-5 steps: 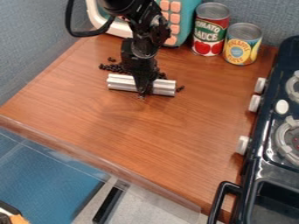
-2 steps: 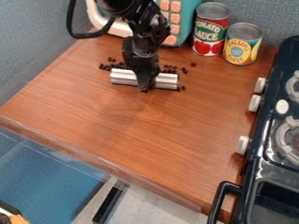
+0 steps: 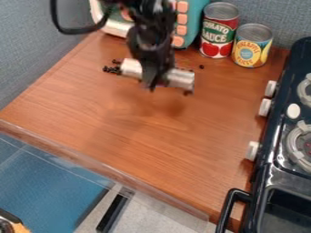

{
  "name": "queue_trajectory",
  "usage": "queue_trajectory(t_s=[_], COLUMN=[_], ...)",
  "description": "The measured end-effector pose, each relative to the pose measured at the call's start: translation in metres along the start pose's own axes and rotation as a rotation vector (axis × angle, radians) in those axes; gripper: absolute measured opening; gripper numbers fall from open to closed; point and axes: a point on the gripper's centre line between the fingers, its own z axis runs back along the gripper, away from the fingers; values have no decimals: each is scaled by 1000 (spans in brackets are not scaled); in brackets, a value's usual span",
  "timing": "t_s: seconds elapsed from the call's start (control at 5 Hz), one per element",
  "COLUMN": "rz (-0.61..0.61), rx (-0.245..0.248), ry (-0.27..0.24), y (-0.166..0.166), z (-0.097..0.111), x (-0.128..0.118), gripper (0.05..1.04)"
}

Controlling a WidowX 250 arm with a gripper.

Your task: Sweep into pile

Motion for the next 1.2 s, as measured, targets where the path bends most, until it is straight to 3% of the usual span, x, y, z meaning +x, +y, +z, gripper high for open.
queue_trajectory(t_s=[0.2,0.4,0.6,0.8,1.2], rz=[-242,-527,-782,-967,-1393], rx=[-83,-66,109,200,232], ry=[34,76,198,445,707], y=[-3,-2,14,17,23], z=[6,-1,-29,-25,4], x=[-13,-40,-71,-97,-114], gripper=[374,375,375,375,374])
